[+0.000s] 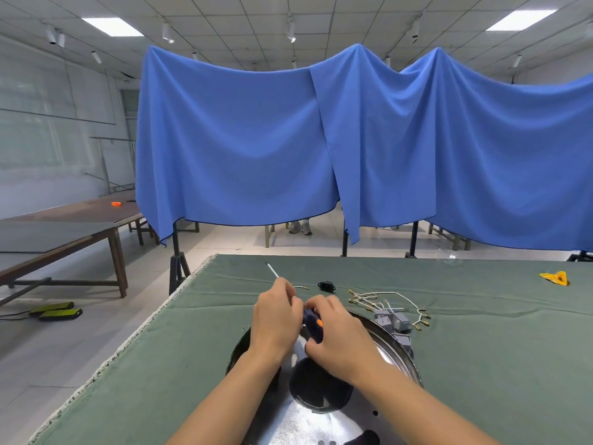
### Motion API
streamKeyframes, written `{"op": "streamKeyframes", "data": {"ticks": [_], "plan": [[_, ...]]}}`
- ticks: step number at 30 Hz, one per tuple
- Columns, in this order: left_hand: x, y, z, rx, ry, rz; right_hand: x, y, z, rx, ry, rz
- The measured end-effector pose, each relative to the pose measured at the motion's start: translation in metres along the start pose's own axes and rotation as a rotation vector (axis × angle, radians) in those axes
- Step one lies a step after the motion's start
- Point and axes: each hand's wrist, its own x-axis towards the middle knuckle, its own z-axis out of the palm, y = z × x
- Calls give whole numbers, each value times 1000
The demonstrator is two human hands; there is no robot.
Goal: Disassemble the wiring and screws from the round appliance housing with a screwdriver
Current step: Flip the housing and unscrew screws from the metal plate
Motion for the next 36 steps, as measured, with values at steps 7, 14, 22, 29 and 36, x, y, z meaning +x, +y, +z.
{"op": "streamKeyframes", "data": {"ticks": [7, 14, 22, 29, 36], "plan": [[4, 2, -19, -391, 63, -174, -5, -1, 6, -40, -29, -13], [22, -35, -65, -648, 226, -399, -3, 1, 8, -9, -9, -27], [12, -85, -43, -670, 209, -544, 0, 0, 8, 4, -24, 23], [4, -105, -23, -513, 205, -479, 6, 4, 10, 41, -51, 78], [11, -117, -23, -273, 250, -459, 6, 7, 12, 81, -68, 90]]}}
